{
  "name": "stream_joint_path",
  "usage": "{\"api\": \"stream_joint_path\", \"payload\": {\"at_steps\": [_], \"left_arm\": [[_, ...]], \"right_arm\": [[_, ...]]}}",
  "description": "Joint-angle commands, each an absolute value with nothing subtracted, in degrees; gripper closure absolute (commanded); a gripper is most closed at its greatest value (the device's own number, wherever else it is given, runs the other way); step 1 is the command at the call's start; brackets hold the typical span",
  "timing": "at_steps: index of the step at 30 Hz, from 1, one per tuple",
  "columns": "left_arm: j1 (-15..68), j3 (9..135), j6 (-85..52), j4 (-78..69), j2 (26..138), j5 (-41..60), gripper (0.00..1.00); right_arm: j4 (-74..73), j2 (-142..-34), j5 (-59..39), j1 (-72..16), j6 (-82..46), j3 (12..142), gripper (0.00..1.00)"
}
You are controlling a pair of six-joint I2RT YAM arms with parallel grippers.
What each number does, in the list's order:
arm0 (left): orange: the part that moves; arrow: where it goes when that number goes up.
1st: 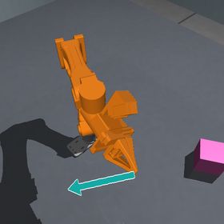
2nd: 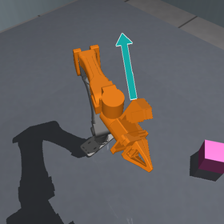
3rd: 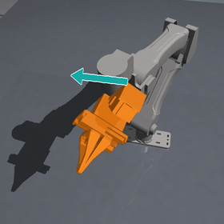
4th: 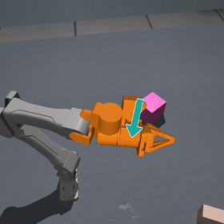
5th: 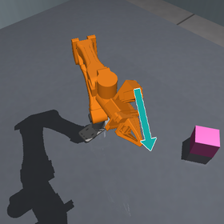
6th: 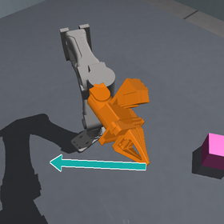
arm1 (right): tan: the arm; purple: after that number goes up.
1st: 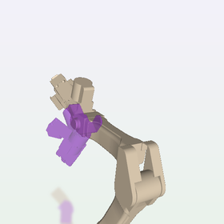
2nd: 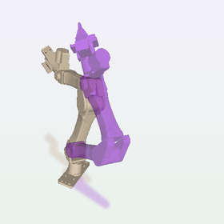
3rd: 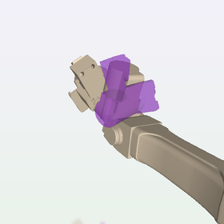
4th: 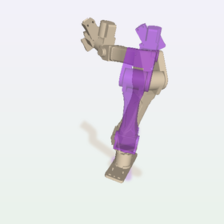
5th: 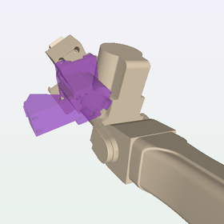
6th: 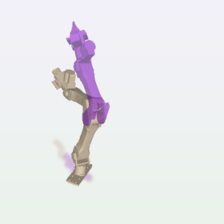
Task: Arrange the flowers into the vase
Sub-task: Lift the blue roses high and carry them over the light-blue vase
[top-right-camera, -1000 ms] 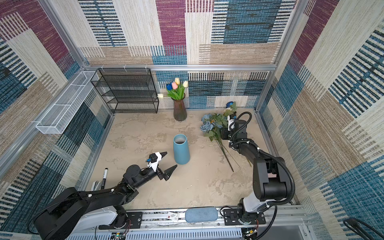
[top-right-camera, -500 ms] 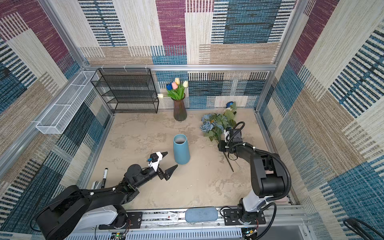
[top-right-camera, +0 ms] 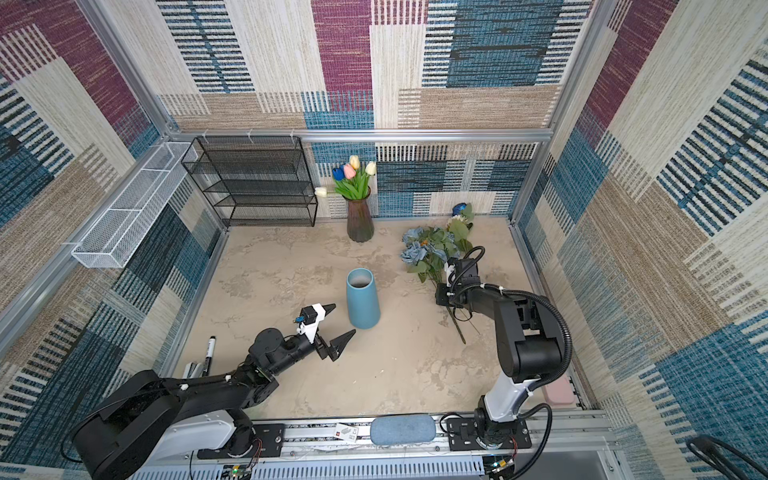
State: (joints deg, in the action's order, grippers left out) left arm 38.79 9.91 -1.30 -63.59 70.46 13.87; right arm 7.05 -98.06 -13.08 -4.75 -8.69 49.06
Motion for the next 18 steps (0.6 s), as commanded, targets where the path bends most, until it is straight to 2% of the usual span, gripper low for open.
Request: {"api": "stream_joint_path", "payload": {"at_steps": [1, 3, 6, 18], "left_arm": [[38.85, 10.20, -0.88, -65.65, 70.42, 13.89, 0.01], [38.85, 10.20, -0.88, -65.65, 70.45, 13.89, 0.01], [38.85, 10.17, -0.79, -65.65, 70.37, 13.80, 0.01], [38.85, 9.95, -0.70, -65.65, 70.06, 13.45, 0.01]], "right_arm": [[5.87, -99.07, -13.45, -5.10, -9.09, 50.04, 0.79], [6.12, -99.38, -13.44, -5.34, -9.27, 50.82, 0.86], [6.41, -98.45, -13.28, -5.52, -9.32, 51.51, 0.91], [11.32, -89.76, -12.74, -5.71, -9.16, 57.57, 0.99]]}}
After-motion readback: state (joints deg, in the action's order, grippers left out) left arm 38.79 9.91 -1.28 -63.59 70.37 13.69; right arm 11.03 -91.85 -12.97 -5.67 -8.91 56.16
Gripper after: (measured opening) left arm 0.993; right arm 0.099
